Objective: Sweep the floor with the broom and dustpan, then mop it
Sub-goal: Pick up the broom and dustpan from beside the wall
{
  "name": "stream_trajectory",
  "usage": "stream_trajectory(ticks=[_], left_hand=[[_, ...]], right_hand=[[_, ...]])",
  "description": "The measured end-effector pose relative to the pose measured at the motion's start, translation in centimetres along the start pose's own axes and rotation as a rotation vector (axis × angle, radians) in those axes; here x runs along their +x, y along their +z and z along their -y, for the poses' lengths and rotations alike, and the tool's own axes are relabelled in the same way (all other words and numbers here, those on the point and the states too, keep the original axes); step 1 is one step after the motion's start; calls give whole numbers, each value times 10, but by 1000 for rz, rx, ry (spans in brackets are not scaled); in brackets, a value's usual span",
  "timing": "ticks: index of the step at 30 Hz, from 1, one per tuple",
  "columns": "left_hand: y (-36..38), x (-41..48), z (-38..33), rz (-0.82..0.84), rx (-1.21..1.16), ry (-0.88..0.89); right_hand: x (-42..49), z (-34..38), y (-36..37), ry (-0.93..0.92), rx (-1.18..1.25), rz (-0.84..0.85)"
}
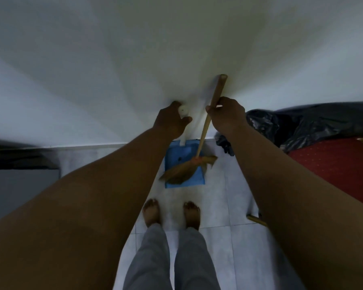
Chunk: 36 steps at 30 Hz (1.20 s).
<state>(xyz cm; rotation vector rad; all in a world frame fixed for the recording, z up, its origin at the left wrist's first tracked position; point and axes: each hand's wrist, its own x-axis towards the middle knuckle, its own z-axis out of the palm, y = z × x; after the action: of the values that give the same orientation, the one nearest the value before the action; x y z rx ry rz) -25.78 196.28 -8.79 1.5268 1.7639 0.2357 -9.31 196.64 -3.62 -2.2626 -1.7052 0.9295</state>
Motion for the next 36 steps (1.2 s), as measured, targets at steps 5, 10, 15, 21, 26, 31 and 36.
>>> stream_trajectory(ticks=[5,10,15,21,26,31,36], left_hand=[[9,-1,17,22,-36,61],[4,-40,29,31,-140,113],[-43,-84,22,-32,-250,118],[-119,-142,7,-109,-348,123],[-164,-186,18,-211,-358,107],[-205,-223,38,-350,-395,105],[-231,-251,56,-461,-457,37]], right_hand=[[-1,-5,19,-13,23,5],[-32,2,18,-125,-4,12],[-72,40,-12,-227,43,-10],[-128,108,-49,-375,83,-26],[-169,157,-58,-491,122,-6],[-196,213,-55,-614,128,26],[-210,253,-45,-727,114,123]])
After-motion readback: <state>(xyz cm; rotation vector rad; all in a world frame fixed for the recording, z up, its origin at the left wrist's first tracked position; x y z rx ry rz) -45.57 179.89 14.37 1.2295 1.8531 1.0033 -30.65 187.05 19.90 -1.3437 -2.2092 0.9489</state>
